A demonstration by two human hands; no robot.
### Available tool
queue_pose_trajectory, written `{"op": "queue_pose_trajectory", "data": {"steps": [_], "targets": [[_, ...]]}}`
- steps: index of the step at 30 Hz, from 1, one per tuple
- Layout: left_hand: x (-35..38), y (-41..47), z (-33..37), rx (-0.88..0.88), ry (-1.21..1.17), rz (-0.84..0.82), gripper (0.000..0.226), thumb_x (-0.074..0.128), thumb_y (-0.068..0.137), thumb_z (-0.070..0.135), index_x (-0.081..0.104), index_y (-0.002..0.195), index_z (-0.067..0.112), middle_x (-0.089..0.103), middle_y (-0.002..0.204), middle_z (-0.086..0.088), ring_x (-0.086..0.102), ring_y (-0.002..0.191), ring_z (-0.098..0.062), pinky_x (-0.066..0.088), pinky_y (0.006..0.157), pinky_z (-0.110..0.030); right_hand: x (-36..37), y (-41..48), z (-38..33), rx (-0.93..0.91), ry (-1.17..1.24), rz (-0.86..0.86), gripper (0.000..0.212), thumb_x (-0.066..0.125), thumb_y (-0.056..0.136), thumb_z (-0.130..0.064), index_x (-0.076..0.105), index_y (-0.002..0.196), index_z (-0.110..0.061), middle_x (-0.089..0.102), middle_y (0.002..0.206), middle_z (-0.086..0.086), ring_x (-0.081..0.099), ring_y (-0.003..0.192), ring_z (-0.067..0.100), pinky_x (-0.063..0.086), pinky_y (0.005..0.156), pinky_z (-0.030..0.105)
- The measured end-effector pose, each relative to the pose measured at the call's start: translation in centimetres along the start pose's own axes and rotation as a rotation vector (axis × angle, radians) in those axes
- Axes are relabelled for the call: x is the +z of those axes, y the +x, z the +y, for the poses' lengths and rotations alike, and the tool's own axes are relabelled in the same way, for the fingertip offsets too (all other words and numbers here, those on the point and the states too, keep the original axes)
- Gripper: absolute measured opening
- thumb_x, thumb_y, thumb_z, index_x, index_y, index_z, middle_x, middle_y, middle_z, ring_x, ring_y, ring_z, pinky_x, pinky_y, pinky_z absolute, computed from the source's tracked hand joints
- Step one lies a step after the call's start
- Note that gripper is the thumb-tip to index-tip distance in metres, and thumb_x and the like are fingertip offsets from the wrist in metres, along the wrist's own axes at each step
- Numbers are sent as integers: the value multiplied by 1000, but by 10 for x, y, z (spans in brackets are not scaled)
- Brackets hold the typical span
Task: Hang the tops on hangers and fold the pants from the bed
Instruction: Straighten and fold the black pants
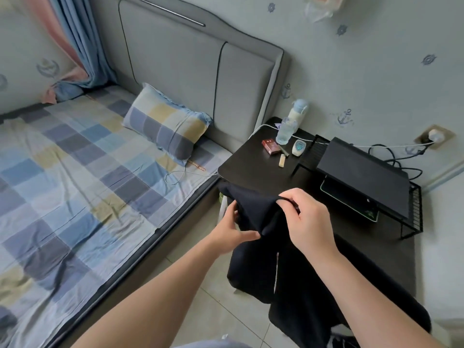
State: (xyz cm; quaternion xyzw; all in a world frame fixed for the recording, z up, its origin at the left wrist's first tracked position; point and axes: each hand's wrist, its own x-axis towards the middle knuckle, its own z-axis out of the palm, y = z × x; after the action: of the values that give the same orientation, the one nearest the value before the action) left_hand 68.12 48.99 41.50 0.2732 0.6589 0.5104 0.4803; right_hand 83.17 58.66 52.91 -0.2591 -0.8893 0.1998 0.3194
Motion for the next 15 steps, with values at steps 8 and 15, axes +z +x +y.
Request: {"op": "queue_pose_trajectory", "data": {"steps": [8,15], "targets": [[-90,-34,48,198,-188,413,96,77,70,55,29,151,36,53,141,13,55,126,-6,48,107,-37,52,114,-93,-301,297,12,4,63,96,-15,66,95,-17,58,75,-22,58,70,-3,44,67,12],[-241,-84,65,232,-66,795,40,60,88,58,56,122,38,68,112,19,65,107,-4,54,96,-39,146,179,-215,-408,475,5,8,58,98,-21,64,93,-18,60,66,-9,57,62,9,42,59,17]]}}
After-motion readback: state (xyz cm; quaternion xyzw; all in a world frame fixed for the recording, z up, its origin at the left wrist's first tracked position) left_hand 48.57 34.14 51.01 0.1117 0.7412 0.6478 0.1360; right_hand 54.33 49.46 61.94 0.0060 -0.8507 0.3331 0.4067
